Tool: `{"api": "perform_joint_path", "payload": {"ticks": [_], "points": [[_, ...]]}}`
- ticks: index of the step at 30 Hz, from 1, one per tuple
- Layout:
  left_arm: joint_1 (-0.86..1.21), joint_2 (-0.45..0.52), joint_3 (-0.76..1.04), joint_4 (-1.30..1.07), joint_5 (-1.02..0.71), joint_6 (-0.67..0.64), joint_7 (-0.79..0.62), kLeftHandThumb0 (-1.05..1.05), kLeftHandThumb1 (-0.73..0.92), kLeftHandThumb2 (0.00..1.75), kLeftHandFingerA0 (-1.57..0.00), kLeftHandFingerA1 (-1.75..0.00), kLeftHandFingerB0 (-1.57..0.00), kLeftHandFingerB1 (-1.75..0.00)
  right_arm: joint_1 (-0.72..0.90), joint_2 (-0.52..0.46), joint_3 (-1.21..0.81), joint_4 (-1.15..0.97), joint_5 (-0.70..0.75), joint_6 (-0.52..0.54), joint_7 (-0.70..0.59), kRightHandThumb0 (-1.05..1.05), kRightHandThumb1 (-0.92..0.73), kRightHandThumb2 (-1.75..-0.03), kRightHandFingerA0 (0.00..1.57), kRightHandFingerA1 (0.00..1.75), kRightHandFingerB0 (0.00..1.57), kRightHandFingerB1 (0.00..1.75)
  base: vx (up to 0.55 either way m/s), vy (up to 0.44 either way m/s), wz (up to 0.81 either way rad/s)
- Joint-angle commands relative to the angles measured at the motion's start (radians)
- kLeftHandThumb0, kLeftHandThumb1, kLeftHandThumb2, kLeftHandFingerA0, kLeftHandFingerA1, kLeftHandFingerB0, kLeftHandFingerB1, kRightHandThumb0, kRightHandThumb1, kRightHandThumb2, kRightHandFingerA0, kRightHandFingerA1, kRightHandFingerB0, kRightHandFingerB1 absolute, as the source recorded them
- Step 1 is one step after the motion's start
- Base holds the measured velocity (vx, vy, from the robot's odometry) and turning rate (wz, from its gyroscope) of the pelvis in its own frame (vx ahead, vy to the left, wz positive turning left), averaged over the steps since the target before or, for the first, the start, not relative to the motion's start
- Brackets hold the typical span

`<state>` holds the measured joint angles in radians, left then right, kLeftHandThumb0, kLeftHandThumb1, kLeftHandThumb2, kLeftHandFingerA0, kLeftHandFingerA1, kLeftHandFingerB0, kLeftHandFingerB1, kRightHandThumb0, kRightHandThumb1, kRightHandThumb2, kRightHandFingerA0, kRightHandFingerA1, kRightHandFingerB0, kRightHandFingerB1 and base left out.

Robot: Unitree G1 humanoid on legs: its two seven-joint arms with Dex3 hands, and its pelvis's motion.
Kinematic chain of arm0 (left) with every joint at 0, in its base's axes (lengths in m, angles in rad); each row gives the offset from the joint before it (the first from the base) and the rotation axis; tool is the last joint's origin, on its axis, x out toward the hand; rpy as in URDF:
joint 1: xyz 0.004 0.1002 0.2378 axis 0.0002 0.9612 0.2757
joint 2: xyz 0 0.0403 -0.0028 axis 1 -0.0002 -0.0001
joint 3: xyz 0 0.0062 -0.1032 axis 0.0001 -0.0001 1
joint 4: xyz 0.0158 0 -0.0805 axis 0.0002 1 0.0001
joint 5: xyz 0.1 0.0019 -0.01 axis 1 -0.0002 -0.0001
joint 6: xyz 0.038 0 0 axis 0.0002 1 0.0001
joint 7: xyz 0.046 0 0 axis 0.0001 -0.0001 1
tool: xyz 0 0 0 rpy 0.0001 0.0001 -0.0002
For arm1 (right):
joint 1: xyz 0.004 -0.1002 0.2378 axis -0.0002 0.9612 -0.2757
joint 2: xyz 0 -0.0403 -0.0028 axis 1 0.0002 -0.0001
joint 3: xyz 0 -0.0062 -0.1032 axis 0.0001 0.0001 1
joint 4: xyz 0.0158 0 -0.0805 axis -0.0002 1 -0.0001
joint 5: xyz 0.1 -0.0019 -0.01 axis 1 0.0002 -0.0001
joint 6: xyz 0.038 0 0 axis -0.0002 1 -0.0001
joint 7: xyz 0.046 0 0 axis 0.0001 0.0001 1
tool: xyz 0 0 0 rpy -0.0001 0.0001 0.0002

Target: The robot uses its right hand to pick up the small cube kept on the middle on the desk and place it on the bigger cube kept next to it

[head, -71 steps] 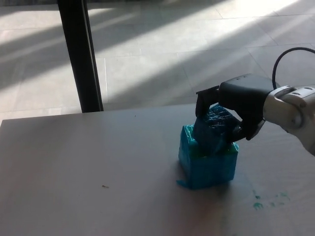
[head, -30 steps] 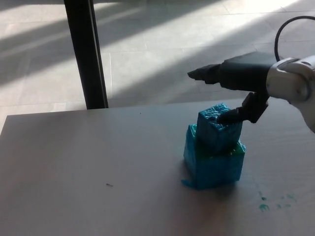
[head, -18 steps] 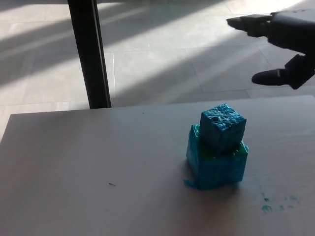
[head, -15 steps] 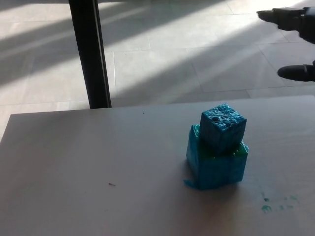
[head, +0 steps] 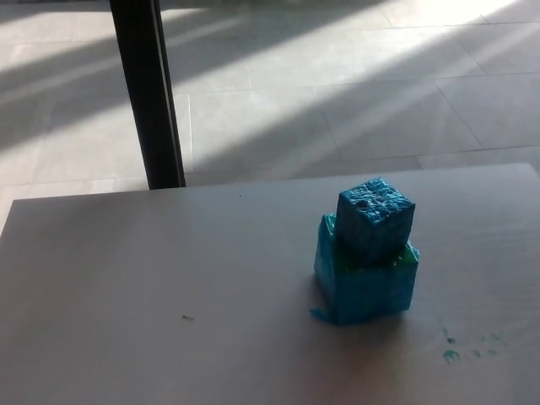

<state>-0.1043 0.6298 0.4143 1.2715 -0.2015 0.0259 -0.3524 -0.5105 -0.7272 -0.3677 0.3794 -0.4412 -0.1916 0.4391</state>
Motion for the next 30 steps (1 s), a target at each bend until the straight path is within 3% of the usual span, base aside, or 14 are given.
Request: {"api": "perform_joint_path", "payload": {"ticks": [1, 2, 5, 8, 13, 15, 17, 20, 21, 22, 24, 26, 28, 30], "points": [[0.024, 0.005, 0.009, 0.003, -0.007, -0.014, -0.012, -0.24, -0.28, 0.74, -1.05, -1.12, -1.22, -1.19, 0.268, 0.091, -0.341, 0.102, 0.182, -0.029, -0.356, -0.4, -0.62, -0.58, 0.74, 0.91, 0.58, 0.5, 0.0, 0.0, 0.0], [0.025, 0.004, 0.011, 0.002, -0.01, -0.014, -0.011, -0.13, -0.42, 0.8, -0.83, -1.41, -1.1, -1.35, 0.283, 0.1, -0.351, 0.108, 0.179, -0.033, -0.375, -0.46, -0.64, -0.59, 0.72, 0.97, 0.57, 0.51, 0.0, 0.0, 0.0], [0.021, -0.003, 0.017, 0.0, -0.017, -0.009, -0.004, -0.23, -0.28, 0.74, -1.09, -1.13, -1.25, -1.2, 0.355, 0.162, -0.402, 0.106, 0.178, -0.007, -0.436, -0.56, -0.69, -0.61, 0.67, 1.04, 0.48, 0.59, 0.0, 0.0, 0.0], [0.022, -0.001, 0.016, 0.0, -0.016, -0.009, -0.013, -0.24, -0.28, 0.74, -1.02, -1.11, -1.19, -1.19, 0.415, 0.225, -0.434, 0.162, 0.217, -0.01, -0.449, -0.75, -0.5, -0.86, 0.68, 0.96, 0.46, 0.66, 0.0, 0.0, 0.0], [0.013, -0.001, 0.013, 0.0, -0.013, -0.007, -0.012, -0.3, -0.31, 0.87, -0.8, -1.36, -0.91, -1.43, 0.466, 0.288, -0.44, 0.302, 0.22, -0.009, -0.514, -0.91, -0.71, -0.62, 0.42, 0.89, 0.36, 0.64, 0.0, 0.0, 0.0], [0.013, -0.002, 0.014, 0.001, -0.013, -0.007, -0.006, -0.24, -0.27, 0.75, -1.07, -1.12, -1.2, -1.19, 0.471, 0.323, -0.456, 0.348, 0.264, -0.021, -0.494, -0.84, -0.54, -1.02, 0.66, 1.06, 0.34, 0.65, 0.0, 0.0, 0.0], [0.021, -0.003, 0.015, 0.004, -0.014, -0.01, -0.006, -0.23, -0.35, 0.84, -0.8, -1.37, -0.95, -1.42, 0.477, 0.362, -0.464, 0.349, 0.292, -0.006, -0.472, -0.84, -0.63, -0.65, 0.86, 1.5, 0.41, 0.66, 0.0, 0.0, 0.0], [0.025, 0.0, 0.003, 0.001, -0.002, -0.016, -0.011, -0.27, -0.33, 0.85, -0.77, -1.37, -0.9, -1.44, 0.468, 0.409, -0.462, 0.403, 0.325, -0.004, -0.436, -0.82, -0.63, -0.6, 1.13, 1.57, 0.42, 0.64, 0.0, 0.0, 0.0], [0.024, -0.002, 0.006, 0.001, -0.006, -0.014, -0.013, -0.25, -0.34, 0.84, -0.78, -1.37, -0.9, -1.44, 0.468, 0.414, -0.458, 0.399, 0.327, 0.031, -0.421, -0.9, -0.51, -0.9, 1.12, 1.43, 0.4, 0.69, 0.0, 0.0, 0.0], [0.022, -0.004, 0.013, 0.004, -0.011, -0.01, 0.001, -0.25, -0.3, 0.73, -1.05, -1.12, -1.15, -1.17, 0.461, 0.412, -0.441, 0.418, 0.307, 0.024, -0.439, -0.85, -0.64, -0.62, 1.05, 1.51, 0.42, 0.71, 0.0, 0.0, 0.0], [0.026, -0.007, 0.011, 0.003, -0.009, -0.012, -0.001, -0.21, -0.37, 0.83, -0.81, -1.37, -0.93, -1.44, 0.477, 0.422, -0.424, 0.403, 0.309, 0.049, -0.412, -0.86, -0.67, -0.61, 0.35, 0.92, 0.4, 0.7, 0.0, 0.0, 0.0], [0.03, -0.007, 0.01, 0.0, -0.009, -0.006, -0.006, -0.27, -0.32, 0.73, -0.99, -1.11, -1.13, -1.18, 0.489, 0.441, -0.412, 0.402, 0.329, 0.061, -0.389, -0.79, -0.68, -0.6, 0.28, 0.66, 0.43, 0.63, 0.0, 0.0, 0.0], [0.034, -0.002, 0.008, 0.001, -0.006, -0.013, -0.018, -0.22, -0.36, 0.83, -0.75, -1.38, -0.9, -1.44, 0.492, 0.443, -0.394, 0.419, 0.326, 0.06, -0.399, -0.83, -0.54, -0.78, 0.3, 0.68, 0.42, 0.65, 0.0, 0.0, 0.0], [0.036, 0.0, 0.004, 0.0, -0.002, -0.015, -0.015, -0.25, -0.28, 0.74, -1.01, -1.1, -1.17, -1.18, 0.485, 0.433, -0.403, 0.482, 0.36, 0.054, -0.394, -0.78, -0.69, -0.61, 0.29, 0.84, 0.38, 0.66, 0.0, 0.0, 0.0]]}}
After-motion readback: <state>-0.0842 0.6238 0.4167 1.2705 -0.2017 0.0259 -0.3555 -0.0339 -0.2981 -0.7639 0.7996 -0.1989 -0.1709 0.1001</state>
